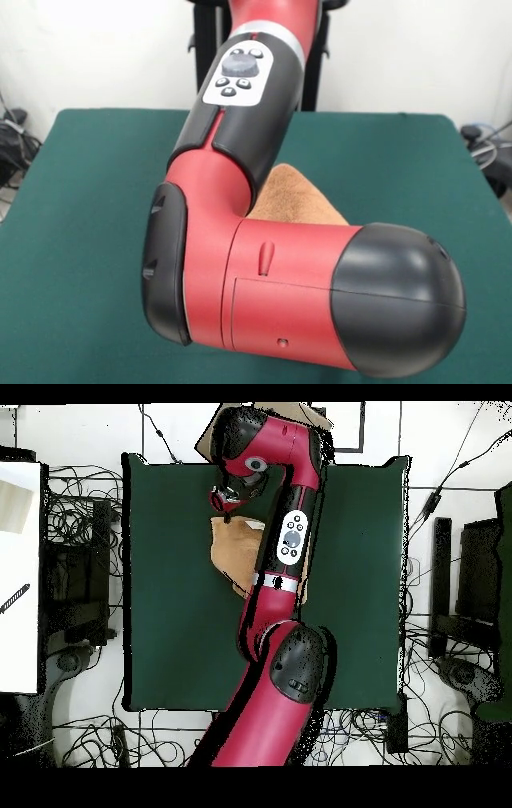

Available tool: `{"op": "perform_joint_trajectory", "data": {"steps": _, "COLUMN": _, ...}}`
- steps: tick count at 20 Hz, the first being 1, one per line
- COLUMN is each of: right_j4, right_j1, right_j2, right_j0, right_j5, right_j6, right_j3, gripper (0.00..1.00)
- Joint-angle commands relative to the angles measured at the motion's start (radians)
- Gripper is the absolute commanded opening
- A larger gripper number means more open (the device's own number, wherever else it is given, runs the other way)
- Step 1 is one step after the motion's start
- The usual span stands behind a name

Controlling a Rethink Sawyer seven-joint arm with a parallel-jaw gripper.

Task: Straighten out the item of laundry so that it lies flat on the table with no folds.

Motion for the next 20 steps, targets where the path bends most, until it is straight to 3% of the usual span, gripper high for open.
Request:
{"op": "perform_joint_trajectory", "data": {"steps": 1, "right_j4": -0.003, "right_j1": -0.019, "right_j2": -0.145, "right_j0": 0.019, "right_j5": 0.003, "right_j6": 0.254, "right_j3": -0.039, "gripper": 0.0}}
{"op": "perform_joint_trajectory", "data": {"steps": 6, "right_j4": 0.011, "right_j1": -0.017, "right_j2": -0.155, "right_j0": 0.019, "right_j5": 0.003, "right_j6": 0.272, "right_j3": -0.037, "gripper": 0.0}}
{"op": "perform_joint_trajectory", "data": {"steps": 14, "right_j4": -0.035, "right_j1": -0.024, "right_j2": -0.168, "right_j0": 0.033, "right_j5": 0.018, "right_j6": 0.313, "right_j3": -0.053, "gripper": 0.0}}
{"op": "perform_joint_trajectory", "data": {"steps": 15, "right_j4": -0.056, "right_j1": -0.027, "right_j2": -0.165, "right_j0": 0.037, "right_j5": 0.029, "right_j6": 0.321, "right_j3": -0.06, "gripper": 1.0}}
{"op": "perform_joint_trajectory", "data": {"steps": 20, "right_j4": -0.05, "right_j1": -0.028, "right_j2": -0.167, "right_j0": 0.035, "right_j5": 0.025, "right_j6": 0.355, "right_j3": -0.063, "gripper": 1.0}}
